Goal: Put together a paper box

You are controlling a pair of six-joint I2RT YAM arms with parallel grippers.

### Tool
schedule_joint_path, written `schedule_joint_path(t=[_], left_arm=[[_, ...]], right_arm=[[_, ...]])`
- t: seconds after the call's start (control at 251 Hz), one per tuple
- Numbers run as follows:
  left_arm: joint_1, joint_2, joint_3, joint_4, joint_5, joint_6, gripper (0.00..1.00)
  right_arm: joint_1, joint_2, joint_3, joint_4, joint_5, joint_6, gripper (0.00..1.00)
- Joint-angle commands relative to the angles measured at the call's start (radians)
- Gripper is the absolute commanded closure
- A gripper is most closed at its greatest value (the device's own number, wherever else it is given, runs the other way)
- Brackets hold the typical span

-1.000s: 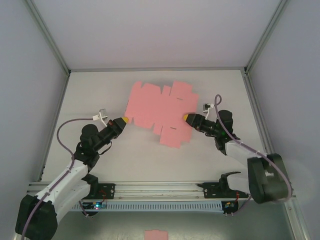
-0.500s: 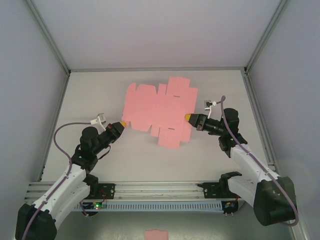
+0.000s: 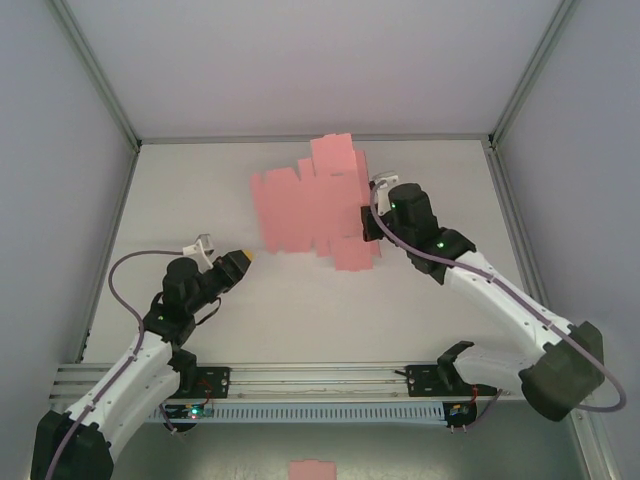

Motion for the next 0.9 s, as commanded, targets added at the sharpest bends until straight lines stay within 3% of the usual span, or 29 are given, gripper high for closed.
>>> schedule_joint_path(t=[0.0, 0.1, 0.148, 0.243, 0.459, 0.579, 0.734, 0.894], left_arm=[[-0.010, -0.047, 0.003, -0.135, -0.036, 0.035, 0.56], [-0.010, -0.104, 0.043, -0.294, -0.095, 0.071, 0.14], [-0.011, -0.130, 0.082, -0.393, -0.140, 0.092, 0.00], [-0.011, -0.156, 0.197, -0.548, -0.217, 0.176, 0.00], [-0.010, -0.113, 0.463, -0.699, -0.415, 0.323, 0.00], [-0.009, -0.075, 0.570, -0.760, -0.489, 0.340, 0.00], [-0.009, -0.043, 0.592, -0.736, -0.501, 0.347, 0.00], [-0.009, 0.003, 0.567, -0.689, -0.455, 0.347, 0.00]], right_arm=[[0.015, 0.032, 0.094, -0.056, 0.034, -0.135, 1.00], [0.027, 0.060, 0.182, -0.101, -0.054, -0.216, 1.00], [0.028, 0.067, 0.231, -0.142, -0.130, -0.280, 1.00], [0.031, 0.081, 0.378, -0.296, -0.306, -0.415, 1.00], [0.037, 0.124, 0.762, -0.748, -0.410, -0.586, 1.00], [0.036, 0.138, 0.855, -0.970, -0.412, -0.738, 1.00], [0.024, 0.236, 0.901, -1.174, -0.373, -0.862, 1.00], [0.001, 0.358, 0.901, -1.194, -0.324, -0.999, 1.00]])
